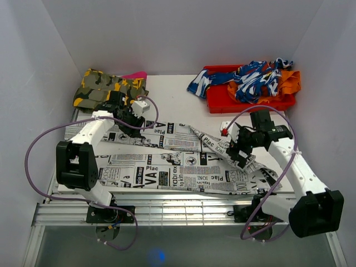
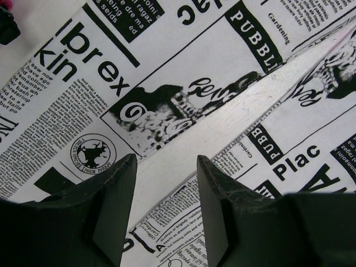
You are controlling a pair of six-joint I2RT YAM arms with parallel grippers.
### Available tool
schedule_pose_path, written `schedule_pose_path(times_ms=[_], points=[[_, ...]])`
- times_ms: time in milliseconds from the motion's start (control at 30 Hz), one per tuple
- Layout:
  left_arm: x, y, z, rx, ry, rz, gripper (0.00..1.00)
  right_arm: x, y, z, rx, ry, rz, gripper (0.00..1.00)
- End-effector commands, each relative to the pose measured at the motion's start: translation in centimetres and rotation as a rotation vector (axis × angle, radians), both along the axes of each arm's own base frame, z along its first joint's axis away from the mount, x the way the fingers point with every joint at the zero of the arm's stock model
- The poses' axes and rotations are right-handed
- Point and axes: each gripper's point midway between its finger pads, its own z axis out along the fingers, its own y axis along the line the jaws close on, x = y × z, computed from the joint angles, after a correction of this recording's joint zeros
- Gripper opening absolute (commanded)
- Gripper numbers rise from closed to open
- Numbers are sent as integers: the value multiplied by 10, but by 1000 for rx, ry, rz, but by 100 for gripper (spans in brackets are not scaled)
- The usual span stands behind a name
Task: Fold and stack the trousers
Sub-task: Flatten the trousers out
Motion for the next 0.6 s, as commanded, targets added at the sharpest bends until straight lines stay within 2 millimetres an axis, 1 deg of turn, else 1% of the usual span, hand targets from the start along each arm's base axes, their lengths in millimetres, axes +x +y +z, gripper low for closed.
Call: schedule_pose_path(times_ms=[0,67,133,167,200,233,267,300,333,367,400,433,467,567], points=[[2,1,27,-7,-88,-11,58,8,17,34,143,74,-138,91],[1,1,28,-8,-91,-10,58,25,9,38,175,89,-227,91],[0,0,30,-15,-90,-9,58,45,1,46,232,113,-328,92],[0,0,31,-18,-91,-6,58,57,-15,32,230,186,-419,96],[0,-1,32,-21,-91,-4,58,57,-23,29,260,255,-466,97],[0,-1,33,-25,-90,-1,58,65,-30,31,279,287,-500,98],[0,-1,32,-25,-89,-3,58,69,-46,13,276,379,-569,98],[0,-2,34,-26,-93,-2,58,63,-50,7,275,456,-594,99],[-1,-1,33,-26,-89,-2,58,63,-54,1,276,492,-609,95],[-1,-1,33,-25,-90,2,58,65,-63,-9,281,534,-635,93],[-2,-1,32,-25,-86,3,58,63,-67,-15,272,558,-646,94],[-2,-1,31,-23,-82,2,58,59,-69,-21,258,589,-655,94],[-2,-1,31,-23,-83,4,58,53,-70,-31,247,634,-649,94],[-5,1,26,-18,-68,9,58,39,-67,-40,249,724,-643,95]])
